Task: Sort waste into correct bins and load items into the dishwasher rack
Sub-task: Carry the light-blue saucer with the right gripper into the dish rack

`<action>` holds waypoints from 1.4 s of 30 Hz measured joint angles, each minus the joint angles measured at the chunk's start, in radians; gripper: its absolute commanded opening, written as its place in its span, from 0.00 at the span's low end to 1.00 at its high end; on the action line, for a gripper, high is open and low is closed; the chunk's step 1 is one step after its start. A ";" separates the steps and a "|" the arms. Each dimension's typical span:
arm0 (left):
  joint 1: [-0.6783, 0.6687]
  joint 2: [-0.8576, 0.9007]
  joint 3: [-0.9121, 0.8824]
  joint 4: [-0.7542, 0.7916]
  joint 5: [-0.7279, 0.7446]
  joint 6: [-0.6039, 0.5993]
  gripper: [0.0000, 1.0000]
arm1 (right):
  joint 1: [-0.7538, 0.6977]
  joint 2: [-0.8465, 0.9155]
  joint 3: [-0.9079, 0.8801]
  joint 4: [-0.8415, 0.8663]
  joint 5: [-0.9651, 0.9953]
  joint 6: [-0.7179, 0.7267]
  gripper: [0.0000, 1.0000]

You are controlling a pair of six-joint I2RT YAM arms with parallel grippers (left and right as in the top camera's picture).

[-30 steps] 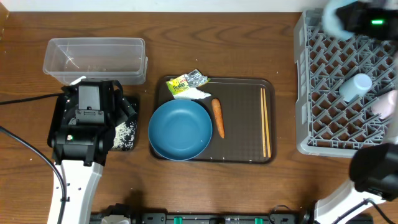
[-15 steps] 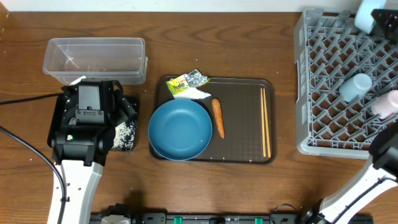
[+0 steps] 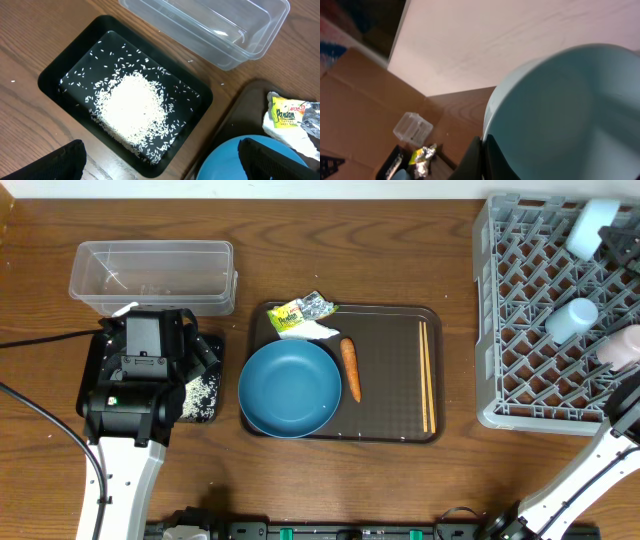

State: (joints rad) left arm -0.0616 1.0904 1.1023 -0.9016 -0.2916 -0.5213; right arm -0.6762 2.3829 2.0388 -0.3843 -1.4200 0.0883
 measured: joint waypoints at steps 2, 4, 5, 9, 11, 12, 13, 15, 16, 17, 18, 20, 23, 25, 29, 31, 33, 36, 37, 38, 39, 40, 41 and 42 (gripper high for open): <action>0.000 0.000 0.000 0.000 0.000 0.000 1.00 | -0.019 0.000 0.000 -0.007 -0.001 0.016 0.03; 0.000 0.000 0.000 0.000 0.000 0.000 1.00 | -0.038 0.000 0.000 -0.036 0.001 0.025 0.03; 0.000 0.000 0.000 0.000 0.000 0.000 1.00 | -0.045 0.000 0.000 -0.048 0.002 0.027 0.03; 0.000 0.000 0.000 0.000 0.000 0.000 1.00 | -0.072 0.000 0.000 -0.072 0.003 0.036 0.02; 0.000 0.000 0.000 0.000 0.000 0.000 1.00 | -0.081 0.000 0.000 -0.077 0.002 0.038 0.02; 0.000 0.000 0.000 0.000 0.000 0.000 1.00 | -0.084 0.000 0.000 -0.076 -0.003 0.038 0.02; 0.000 0.000 0.000 0.000 0.000 0.000 1.00 | -0.084 0.000 0.000 -0.074 -0.010 0.037 0.02; 0.000 0.000 0.000 0.000 0.000 0.000 1.00 | -0.082 0.000 0.000 -0.067 -0.029 0.037 0.02; 0.000 0.000 0.000 0.000 0.000 0.000 1.00 | -0.079 0.000 0.000 -0.062 -0.035 0.037 0.01; 0.000 0.000 0.000 0.000 0.000 0.000 1.00 | -0.077 0.000 0.000 -0.057 -0.044 0.037 0.02; 0.000 0.000 0.000 0.000 0.000 0.000 1.00 | -0.074 0.000 0.000 -0.051 -0.051 0.037 0.02; 0.000 0.000 0.000 0.000 0.000 0.000 1.00 | -0.065 0.000 0.000 -0.049 -0.056 0.037 0.02; 0.000 0.000 0.000 0.000 0.000 0.000 1.00 | -0.045 0.000 0.000 -0.048 -0.064 0.037 0.02; 0.000 0.000 0.000 0.000 0.000 0.000 1.00 | -0.033 0.000 0.000 -0.048 -0.064 0.037 0.02; 0.000 0.000 0.000 0.000 0.000 0.000 1.00 | -0.008 0.000 0.000 -0.064 -0.044 0.037 0.02; 0.000 0.000 0.000 0.000 0.000 0.000 1.00 | -0.002 0.004 0.000 -0.082 -0.023 0.037 0.02; 0.000 0.000 0.000 0.000 0.000 0.000 1.00 | 0.000 0.011 0.000 -0.102 0.000 0.037 0.02; 0.000 0.000 0.000 0.000 0.000 0.000 1.00 | -0.006 0.020 0.000 -0.109 0.038 0.037 0.02; 0.000 0.000 0.000 0.000 0.000 0.000 1.00 | -0.010 0.020 0.000 -0.112 0.048 0.038 0.02; 0.000 0.000 0.000 0.000 0.000 0.000 1.00 | -0.011 0.020 0.000 -0.115 0.054 0.038 0.02; 0.000 0.000 0.000 0.000 0.000 0.000 1.00 | -0.016 0.020 0.000 -0.119 0.061 0.038 0.02; 0.000 0.000 0.000 0.000 0.000 0.000 1.00 | -0.023 0.020 0.000 -0.123 0.063 0.039 0.03; 0.000 0.000 0.000 0.000 0.000 0.000 1.00 | -0.027 0.020 0.000 -0.126 0.063 0.040 0.03; 0.000 0.000 0.000 0.000 0.000 0.000 1.00 | -0.035 0.020 0.000 -0.127 0.064 0.045 0.04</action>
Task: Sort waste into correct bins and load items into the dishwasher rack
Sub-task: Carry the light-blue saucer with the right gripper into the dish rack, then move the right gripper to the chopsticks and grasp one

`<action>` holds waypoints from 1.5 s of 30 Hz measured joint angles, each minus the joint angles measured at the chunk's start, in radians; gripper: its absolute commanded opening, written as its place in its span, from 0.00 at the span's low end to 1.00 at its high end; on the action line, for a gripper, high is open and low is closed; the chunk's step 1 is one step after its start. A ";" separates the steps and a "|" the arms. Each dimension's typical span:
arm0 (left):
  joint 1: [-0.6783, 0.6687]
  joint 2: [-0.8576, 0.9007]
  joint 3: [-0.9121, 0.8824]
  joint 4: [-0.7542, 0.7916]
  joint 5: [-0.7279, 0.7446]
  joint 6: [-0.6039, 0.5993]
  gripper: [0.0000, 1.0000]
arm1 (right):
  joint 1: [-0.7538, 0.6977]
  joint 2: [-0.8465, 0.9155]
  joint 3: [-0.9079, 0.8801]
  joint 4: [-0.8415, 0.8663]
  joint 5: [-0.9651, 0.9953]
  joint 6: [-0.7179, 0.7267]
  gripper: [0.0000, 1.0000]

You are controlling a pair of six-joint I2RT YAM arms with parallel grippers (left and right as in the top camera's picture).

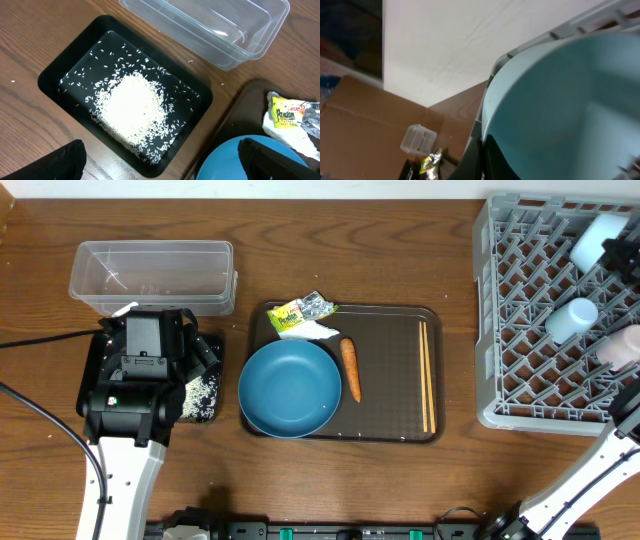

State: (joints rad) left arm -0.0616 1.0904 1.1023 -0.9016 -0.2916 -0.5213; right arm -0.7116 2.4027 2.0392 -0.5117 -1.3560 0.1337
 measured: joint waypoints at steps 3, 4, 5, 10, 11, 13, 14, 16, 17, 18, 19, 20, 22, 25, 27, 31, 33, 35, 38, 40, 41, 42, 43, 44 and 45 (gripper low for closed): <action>0.000 0.000 0.000 0.000 0.000 0.000 1.00 | -0.024 0.000 0.000 -0.002 0.003 0.020 0.03; 0.000 0.000 0.000 0.000 0.000 0.000 1.00 | -0.033 0.000 0.000 -0.002 0.008 0.029 0.04; 0.000 0.000 0.000 0.000 0.000 0.000 1.00 | -0.042 0.000 0.000 -0.003 0.015 0.040 0.04; 0.000 0.000 0.000 0.000 0.000 0.000 1.00 | -0.068 -0.010 0.000 -0.095 0.091 0.067 0.14; 0.000 0.000 0.000 0.000 0.000 0.000 1.00 | -0.071 -0.018 -0.001 -0.125 0.135 0.068 0.18; 0.000 0.000 0.000 0.000 0.000 0.000 1.00 | -0.074 -0.039 -0.002 -0.179 0.230 0.073 0.27; 0.000 0.000 0.000 0.000 0.000 0.000 1.00 | -0.074 -0.056 -0.005 -0.207 0.285 0.072 0.27; 0.000 0.000 0.000 0.000 0.000 0.000 1.00 | -0.074 -0.102 -0.007 -0.255 0.401 0.081 0.27; 0.000 0.000 0.000 0.000 0.000 0.000 1.00 | -0.073 -0.133 -0.008 -0.277 0.469 0.099 0.28; 0.000 0.000 0.000 0.000 0.000 0.000 1.00 | -0.072 -0.163 -0.008 -0.298 0.521 0.116 0.29; 0.000 0.000 0.000 0.000 0.000 0.000 1.00 | -0.072 -0.204 -0.008 -0.319 0.592 0.146 0.30; 0.000 0.000 0.000 0.000 0.000 0.000 1.00 | -0.072 -0.244 -0.008 -0.335 0.649 0.173 0.31; 0.000 0.000 0.000 0.000 0.000 0.000 1.00 | -0.072 -0.322 -0.008 -0.345 0.741 0.212 0.34; 0.000 0.000 0.000 0.000 0.000 0.000 1.00 | -0.068 -0.436 -0.007 -0.346 0.839 0.255 0.43; 0.000 0.000 0.000 0.000 0.000 0.000 1.00 | -0.054 -0.505 -0.007 -0.346 0.882 0.276 0.57; 0.000 0.000 0.000 0.000 0.000 0.000 1.00 | 0.014 -0.606 -0.006 -0.354 0.917 0.294 0.96; 0.000 0.000 0.000 0.000 0.000 0.000 1.00 | 0.070 -0.640 -0.006 -0.361 0.903 0.307 0.95; 0.000 0.000 0.000 0.000 0.000 0.000 1.00 | 0.139 -0.661 -0.005 -0.380 0.875 0.307 0.95; 0.000 0.000 0.000 0.000 0.000 0.000 1.00 | 0.261 -0.670 -0.004 -0.448 0.849 0.306 0.94; 0.000 0.000 0.000 0.000 0.000 0.000 1.00 | 0.349 -0.666 -0.004 -0.507 0.851 0.305 0.94; 0.000 0.000 0.000 0.000 0.000 0.000 0.99 | 0.423 -0.657 -0.004 -0.544 0.869 0.298 0.94; 0.000 0.000 0.000 0.000 0.000 0.000 1.00 | 0.454 -0.653 -0.004 -0.562 0.876 0.293 0.94; 0.000 0.000 0.000 0.000 0.000 0.000 1.00 | 0.510 -0.644 -0.004 -0.584 0.903 0.285 0.94; 0.000 0.000 0.000 0.000 0.000 0.000 1.00 | 0.562 -0.632 -0.005 -0.607 0.931 0.277 0.94; 0.000 0.000 0.000 0.000 0.000 0.000 1.00 | 0.610 -0.620 -0.006 -0.625 0.962 0.273 0.94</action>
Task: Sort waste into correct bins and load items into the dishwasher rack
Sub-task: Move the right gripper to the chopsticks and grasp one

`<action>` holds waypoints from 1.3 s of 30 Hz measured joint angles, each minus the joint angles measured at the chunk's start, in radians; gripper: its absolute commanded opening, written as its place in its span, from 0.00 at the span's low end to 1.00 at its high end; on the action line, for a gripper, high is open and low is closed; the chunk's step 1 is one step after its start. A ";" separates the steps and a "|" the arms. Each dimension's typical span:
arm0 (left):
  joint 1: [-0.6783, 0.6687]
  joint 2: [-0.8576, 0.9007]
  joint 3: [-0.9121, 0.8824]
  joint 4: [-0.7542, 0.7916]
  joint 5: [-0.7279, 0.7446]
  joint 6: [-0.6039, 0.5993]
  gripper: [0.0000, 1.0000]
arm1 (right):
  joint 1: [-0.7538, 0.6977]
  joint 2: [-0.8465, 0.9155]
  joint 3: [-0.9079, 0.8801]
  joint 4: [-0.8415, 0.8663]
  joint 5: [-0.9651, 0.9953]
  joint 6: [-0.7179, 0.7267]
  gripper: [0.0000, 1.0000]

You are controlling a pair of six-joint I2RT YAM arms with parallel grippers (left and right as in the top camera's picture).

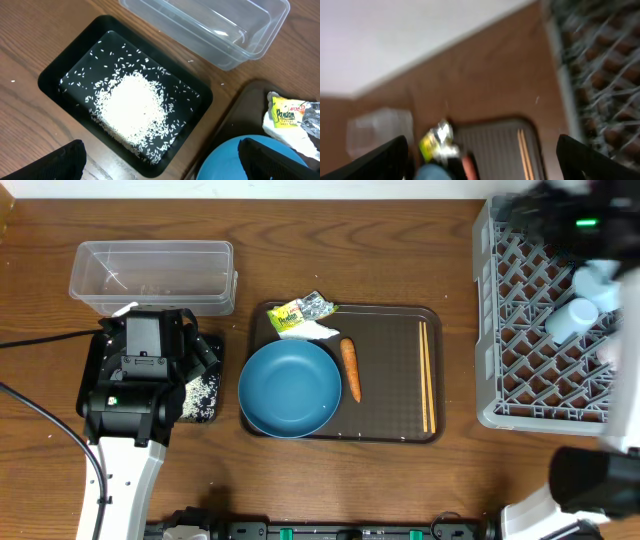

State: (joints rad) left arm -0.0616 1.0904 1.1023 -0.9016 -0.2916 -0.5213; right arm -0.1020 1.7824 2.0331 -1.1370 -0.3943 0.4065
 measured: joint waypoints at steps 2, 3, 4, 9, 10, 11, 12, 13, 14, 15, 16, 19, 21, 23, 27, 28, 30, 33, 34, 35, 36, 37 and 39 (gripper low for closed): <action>0.000 0.000 0.000 0.000 0.000 0.000 1.00 | 0.098 0.035 -0.003 -0.040 0.081 -0.009 0.93; 0.000 0.000 0.000 0.000 0.000 0.000 1.00 | 0.155 0.060 -0.006 -0.064 0.136 -0.011 0.94; 0.000 0.000 0.000 0.000 0.000 0.000 1.00 | 0.185 0.076 -0.011 -0.079 0.167 -0.014 0.99; 0.000 0.000 0.000 0.000 0.000 0.000 1.00 | 0.344 0.206 -0.020 -0.172 0.353 0.001 0.99; 0.000 0.000 0.000 0.000 0.000 0.000 1.00 | 0.365 0.230 -0.021 -0.190 0.381 0.008 0.99; 0.000 0.000 0.000 0.000 0.000 0.000 1.00 | 0.381 0.253 -0.023 -0.208 0.403 0.013 0.97; 0.000 0.000 0.000 0.000 0.000 0.000 1.00 | 0.393 0.275 -0.024 -0.225 0.418 0.016 0.94; 0.000 0.000 0.000 0.000 0.000 0.000 1.00 | 0.404 0.296 -0.026 -0.243 0.429 0.023 0.91; 0.000 0.000 0.000 0.000 0.000 0.000 1.00 | 0.412 0.311 -0.026 -0.256 0.433 0.026 0.87; 0.000 0.000 0.000 0.000 0.000 0.000 1.00 | 0.421 0.328 -0.026 -0.272 0.439 0.030 0.83; 0.000 0.000 0.000 0.000 0.000 0.000 1.00 | 0.423 0.341 -0.026 -0.286 0.440 0.032 0.80; 0.000 0.000 0.000 0.000 0.000 0.000 1.00 | 0.447 0.388 -0.029 -0.320 0.451 0.036 0.66; 0.000 0.000 0.000 0.000 0.000 0.000 0.99 | 0.460 0.414 -0.037 -0.322 0.452 0.037 0.61; 0.000 0.000 0.000 0.000 0.000 0.000 1.00 | 0.465 0.432 -0.052 -0.315 0.451 0.036 0.61; 0.000 0.000 0.000 0.000 0.000 0.000 1.00 | 0.464 0.443 -0.116 -0.282 0.450 0.034 0.62; 0.000 0.000 0.000 0.000 0.000 0.000 1.00 | 0.463 0.443 -0.132 -0.272 0.450 0.032 0.62; 0.000 0.000 0.000 0.000 0.000 0.000 1.00 | 0.459 0.443 -0.167 -0.235 0.449 0.025 0.62; 0.000 0.000 0.000 0.000 0.000 0.000 1.00 | 0.450 0.443 -0.223 -0.152 0.419 -0.013 0.63; 0.000 0.000 0.000 0.000 0.000 0.000 1.00 | 0.445 0.443 -0.246 -0.112 0.397 -0.037 0.63; 0.000 0.000 0.000 0.000 0.000 0.000 1.00 | 0.439 0.443 -0.266 -0.083 0.379 -0.054 0.63; 0.000 0.000 0.000 0.000 0.000 0.000 1.00 | 0.436 0.443 -0.287 -0.061 0.365 -0.066 0.63; 0.000 0.000 0.000 0.000 0.000 0.000 1.00 | 0.433 0.443 -0.308 -0.041 0.353 -0.076 0.62; 0.000 0.000 0.000 0.000 0.000 0.000 1.00 | 0.429 0.444 -0.357 -0.009 0.333 -0.092 0.63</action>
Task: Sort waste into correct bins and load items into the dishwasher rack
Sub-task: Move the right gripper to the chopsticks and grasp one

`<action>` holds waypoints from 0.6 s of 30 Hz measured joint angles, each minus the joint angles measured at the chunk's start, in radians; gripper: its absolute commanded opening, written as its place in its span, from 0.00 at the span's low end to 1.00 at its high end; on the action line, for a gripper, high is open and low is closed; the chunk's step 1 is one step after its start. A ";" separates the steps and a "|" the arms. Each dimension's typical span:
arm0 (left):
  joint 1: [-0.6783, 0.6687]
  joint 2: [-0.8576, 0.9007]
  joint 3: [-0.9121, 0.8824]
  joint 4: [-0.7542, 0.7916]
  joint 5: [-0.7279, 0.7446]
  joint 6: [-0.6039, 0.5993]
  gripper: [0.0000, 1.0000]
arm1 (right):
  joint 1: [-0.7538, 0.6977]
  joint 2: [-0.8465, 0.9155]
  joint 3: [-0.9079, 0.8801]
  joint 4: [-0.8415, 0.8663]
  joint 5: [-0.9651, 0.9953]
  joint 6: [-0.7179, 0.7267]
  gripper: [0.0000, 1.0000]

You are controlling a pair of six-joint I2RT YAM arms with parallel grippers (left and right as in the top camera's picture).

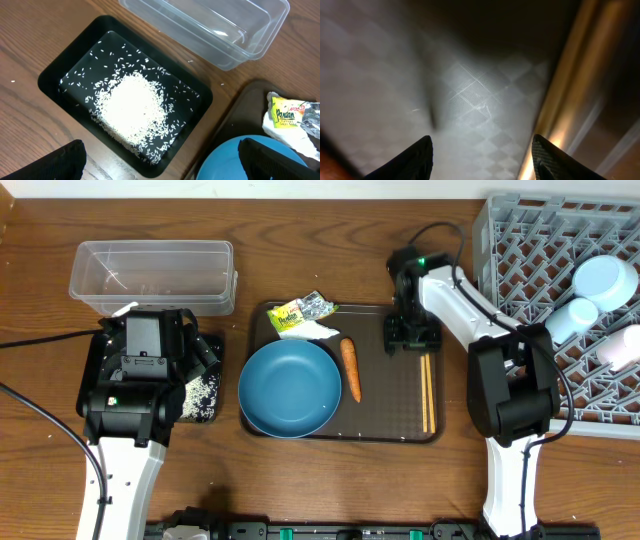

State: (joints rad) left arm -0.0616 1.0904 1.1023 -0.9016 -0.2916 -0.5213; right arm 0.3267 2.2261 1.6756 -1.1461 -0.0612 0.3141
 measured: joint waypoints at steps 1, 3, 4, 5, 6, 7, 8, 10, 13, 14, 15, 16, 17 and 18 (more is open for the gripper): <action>0.000 0.000 0.000 0.000 0.000 0.000 1.00 | 0.000 0.000 -0.013 -0.003 0.003 -0.005 0.63; 0.000 0.000 0.000 0.000 0.000 0.000 1.00 | 0.000 -0.009 -0.026 0.005 0.002 -0.012 0.63; 0.000 0.000 0.000 0.000 0.000 0.000 1.00 | 0.000 -0.010 -0.027 0.006 0.002 -0.013 0.63; 0.000 0.000 0.000 0.000 0.000 0.000 1.00 | 0.000 -0.010 -0.027 0.006 0.003 -0.013 0.63; 0.000 0.000 0.000 0.000 0.000 0.000 1.00 | 0.000 -0.010 -0.027 0.006 0.003 -0.013 0.64; 0.000 0.000 0.000 0.000 0.000 0.000 1.00 | 0.000 -0.010 -0.027 0.006 0.003 -0.014 0.64; 0.000 0.000 0.000 0.000 0.000 0.000 1.00 | 0.000 -0.010 -0.027 0.006 0.003 -0.015 0.64; 0.000 0.000 0.000 0.000 0.000 0.000 1.00 | 0.000 -0.010 -0.027 0.006 0.003 -0.016 0.64; 0.000 0.000 0.000 0.000 0.000 0.000 1.00 | 0.000 -0.011 -0.027 0.001 0.002 -0.019 0.63; 0.000 0.000 0.000 0.000 0.000 0.000 1.00 | 0.000 -0.012 -0.026 -0.005 0.002 -0.019 0.63; 0.000 0.000 0.000 0.000 0.000 0.000 1.00 | 0.000 -0.012 -0.025 -0.012 0.001 -0.019 0.64; 0.000 0.000 0.000 0.000 0.000 0.000 1.00 | 0.000 -0.014 -0.025 -0.018 -0.002 -0.020 0.64; 0.000 0.000 0.000 0.000 0.000 0.000 1.00 | 0.000 -0.016 -0.025 -0.020 -0.004 -0.022 0.65; 0.000 0.000 0.000 0.000 0.000 0.000 1.00 | 0.000 -0.023 -0.025 -0.022 -0.005 -0.027 0.66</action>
State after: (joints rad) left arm -0.0616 1.0904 1.1023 -0.9016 -0.2916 -0.5213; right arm 0.3264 2.2036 1.6505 -1.1679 -0.0666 0.2871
